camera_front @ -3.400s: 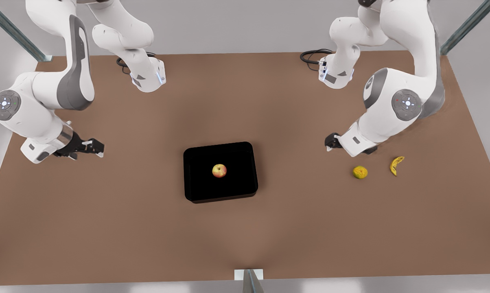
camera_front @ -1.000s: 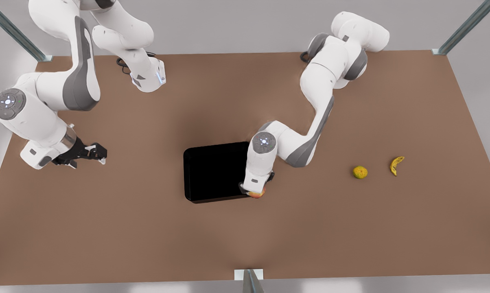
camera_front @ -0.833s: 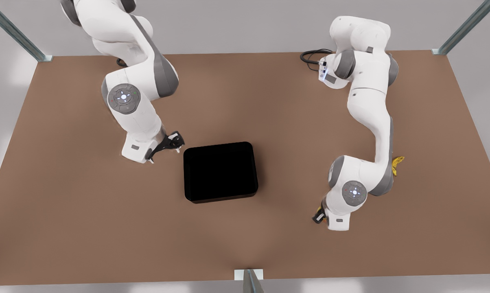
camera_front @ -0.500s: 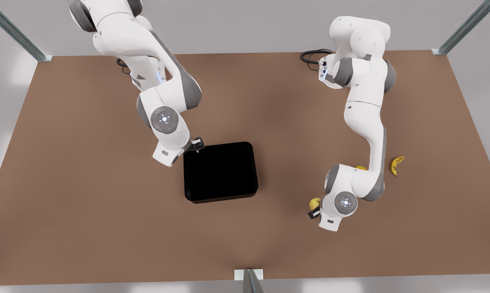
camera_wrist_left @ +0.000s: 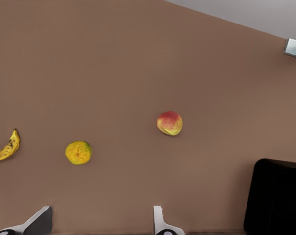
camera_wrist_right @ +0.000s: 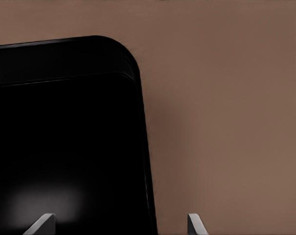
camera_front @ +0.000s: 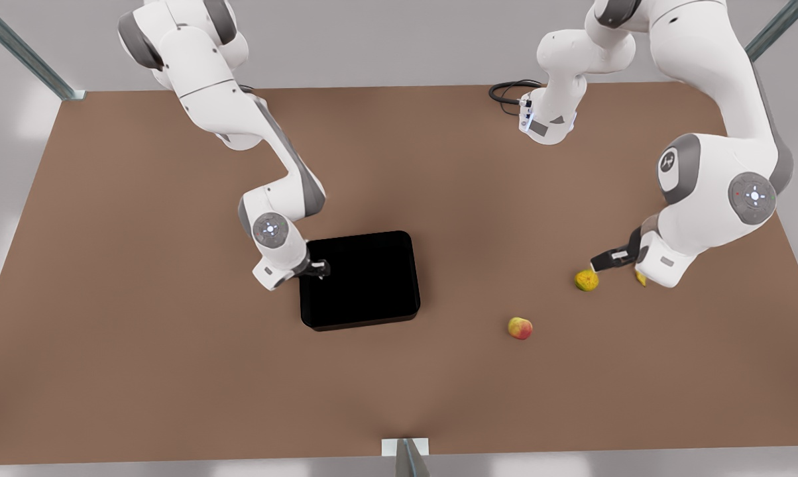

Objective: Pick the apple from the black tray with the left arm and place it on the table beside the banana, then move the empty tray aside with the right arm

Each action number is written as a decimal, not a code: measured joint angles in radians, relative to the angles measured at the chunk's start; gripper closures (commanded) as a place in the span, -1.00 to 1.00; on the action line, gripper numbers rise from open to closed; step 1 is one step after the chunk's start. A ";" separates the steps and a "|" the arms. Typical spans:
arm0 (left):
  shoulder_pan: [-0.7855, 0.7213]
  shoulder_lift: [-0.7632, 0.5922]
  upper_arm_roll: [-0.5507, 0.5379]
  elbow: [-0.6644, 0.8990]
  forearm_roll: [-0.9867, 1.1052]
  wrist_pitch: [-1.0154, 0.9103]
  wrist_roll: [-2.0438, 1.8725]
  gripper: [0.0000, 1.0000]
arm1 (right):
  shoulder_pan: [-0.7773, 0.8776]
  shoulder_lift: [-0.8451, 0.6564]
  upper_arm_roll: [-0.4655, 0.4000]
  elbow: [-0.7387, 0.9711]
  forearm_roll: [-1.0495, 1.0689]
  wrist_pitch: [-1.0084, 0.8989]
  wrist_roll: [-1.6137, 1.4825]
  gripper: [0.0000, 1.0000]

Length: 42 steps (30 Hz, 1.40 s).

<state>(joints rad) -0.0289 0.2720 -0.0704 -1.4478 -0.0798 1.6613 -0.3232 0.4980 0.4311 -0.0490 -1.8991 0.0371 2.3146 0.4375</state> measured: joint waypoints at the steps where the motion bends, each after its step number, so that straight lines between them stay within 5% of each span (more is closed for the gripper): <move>1: 0.001 -0.001 0.001 0.007 -0.001 -0.014 0.020 -1.00 | -0.002 0.006 0.000 -0.005 0.000 0.016 0.002 -1.00; 7: 0.024 0.004 0.003 0.016 -0.031 -0.083 0.117 -1.00 | -0.005 0.056 0.002 -0.010 -0.001 0.081 -0.011 -0.95; 11: 0.029 0.005 0.003 0.019 -0.046 -0.102 0.166 -1.00 | -0.013 0.066 0.002 -0.029 -0.001 0.119 -0.036 -0.38; 15: 0.029 0.007 0.003 0.018 -0.051 -0.112 0.206 -1.00 | -0.026 0.062 0.001 -0.046 0.001 0.142 -0.064 -0.26; 17: 0.029 0.007 0.003 0.018 -0.052 -0.115 0.222 -1.00 | -0.028 0.061 0.002 -0.049 0.003 0.149 -0.078 0.05; 23: 0.029 0.007 0.003 0.018 -0.052 -0.120 0.262 -1.00 | -0.027 0.064 0.007 -0.048 0.006 0.161 -0.111 0.39; 29: 0.027 0.007 0.001 0.018 -0.053 -0.121 0.289 -1.00 | -0.027 0.064 0.008 -0.048 0.009 0.164 -0.138 0.63; 42: 0.024 0.010 -0.003 0.019 -0.050 -0.118 0.315 -1.00 | -0.075 -0.066 0.005 -0.047 0.022 0.083 -0.221 0.76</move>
<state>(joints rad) -0.0047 0.2819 -0.0733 -1.4286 -0.1293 1.5435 -0.0078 0.4229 0.3655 -0.0440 -1.9458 0.0595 2.3978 0.2165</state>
